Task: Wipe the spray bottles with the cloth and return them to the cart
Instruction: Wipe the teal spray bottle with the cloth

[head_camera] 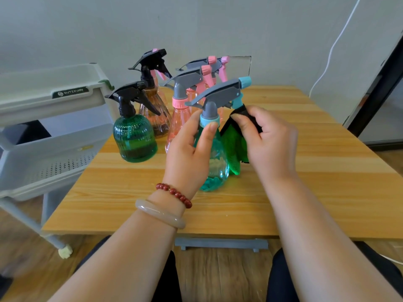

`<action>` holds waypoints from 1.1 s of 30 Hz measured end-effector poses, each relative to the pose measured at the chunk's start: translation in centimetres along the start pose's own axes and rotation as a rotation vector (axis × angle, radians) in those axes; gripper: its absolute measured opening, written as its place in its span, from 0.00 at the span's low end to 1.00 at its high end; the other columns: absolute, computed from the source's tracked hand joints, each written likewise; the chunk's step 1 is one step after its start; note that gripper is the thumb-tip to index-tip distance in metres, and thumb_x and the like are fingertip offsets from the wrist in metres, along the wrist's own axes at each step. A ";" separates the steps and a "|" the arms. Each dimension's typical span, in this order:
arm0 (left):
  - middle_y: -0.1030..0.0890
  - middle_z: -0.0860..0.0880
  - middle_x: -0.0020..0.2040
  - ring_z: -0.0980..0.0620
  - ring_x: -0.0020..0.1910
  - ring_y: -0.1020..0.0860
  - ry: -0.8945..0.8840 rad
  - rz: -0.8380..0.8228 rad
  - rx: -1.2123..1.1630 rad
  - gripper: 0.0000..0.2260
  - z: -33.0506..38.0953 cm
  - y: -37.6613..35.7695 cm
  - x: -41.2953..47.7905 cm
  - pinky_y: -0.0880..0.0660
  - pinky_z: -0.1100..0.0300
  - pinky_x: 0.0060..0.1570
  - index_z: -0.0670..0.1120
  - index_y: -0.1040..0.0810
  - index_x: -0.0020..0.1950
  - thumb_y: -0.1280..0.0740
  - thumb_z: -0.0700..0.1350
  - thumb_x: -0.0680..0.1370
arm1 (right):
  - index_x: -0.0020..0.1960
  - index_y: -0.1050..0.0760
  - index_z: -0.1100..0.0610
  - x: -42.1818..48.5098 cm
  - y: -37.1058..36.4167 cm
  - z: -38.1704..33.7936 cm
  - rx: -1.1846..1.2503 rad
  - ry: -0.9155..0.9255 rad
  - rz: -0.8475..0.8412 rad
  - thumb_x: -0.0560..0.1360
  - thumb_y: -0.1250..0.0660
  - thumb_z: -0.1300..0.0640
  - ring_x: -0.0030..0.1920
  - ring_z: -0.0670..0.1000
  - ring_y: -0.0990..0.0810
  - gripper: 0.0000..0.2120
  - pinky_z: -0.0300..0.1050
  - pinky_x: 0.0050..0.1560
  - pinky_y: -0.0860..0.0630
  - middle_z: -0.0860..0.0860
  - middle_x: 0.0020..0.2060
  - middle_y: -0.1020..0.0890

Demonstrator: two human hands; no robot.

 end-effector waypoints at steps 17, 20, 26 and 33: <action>0.22 0.49 0.49 0.53 0.51 0.24 0.141 0.112 0.016 0.23 -0.6 0.7 0.6 0.25 0.64 0.52 0.46 0.33 0.75 0.36 0.49 0.81 | 0.62 0.22 0.53 -2.7 -1.6 4.3 -0.323 -0.407 -0.548 0.81 0.37 0.51 0.65 0.54 0.27 0.13 0.39 0.58 0.34 0.51 0.66 0.24; 0.23 0.60 0.49 0.66 0.51 0.25 0.128 0.102 0.041 0.19 -0.6 1.0 0.5 0.29 0.72 0.53 0.53 0.32 0.73 0.36 0.49 0.81 | 0.75 0.34 0.48 -3.4 -2.0 4.1 -0.411 -0.392 -0.865 0.82 0.45 0.42 0.78 0.53 0.45 0.24 0.47 0.76 0.46 0.48 0.79 0.44; 0.30 0.69 0.56 0.72 0.56 0.30 0.142 0.046 0.064 0.23 -1.3 1.4 0.2 0.36 0.75 0.57 0.49 0.36 0.77 0.38 0.50 0.82 | 0.70 0.27 0.47 -3.5 -1.0 3.5 -0.242 -0.397 -0.990 0.78 0.33 0.45 0.76 0.49 0.40 0.22 0.44 0.73 0.43 0.45 0.74 0.33; 0.29 0.68 0.61 0.75 0.59 0.32 0.157 0.005 0.028 0.24 -1.5 1.4 0.2 0.35 0.76 0.60 0.50 0.37 0.78 0.40 0.53 0.82 | 0.54 0.17 0.54 -2.7 -0.3 2.1 -0.098 -0.375 -0.508 0.77 0.30 0.57 0.42 0.42 0.25 0.07 0.30 0.39 0.33 0.45 0.41 0.19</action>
Point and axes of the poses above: each hand's wrist, its own x-axis towards the middle knuckle, its own y-axis out of the back of the hand, z = x × y, the point moved 3 cm from there along x, towards the middle knuckle
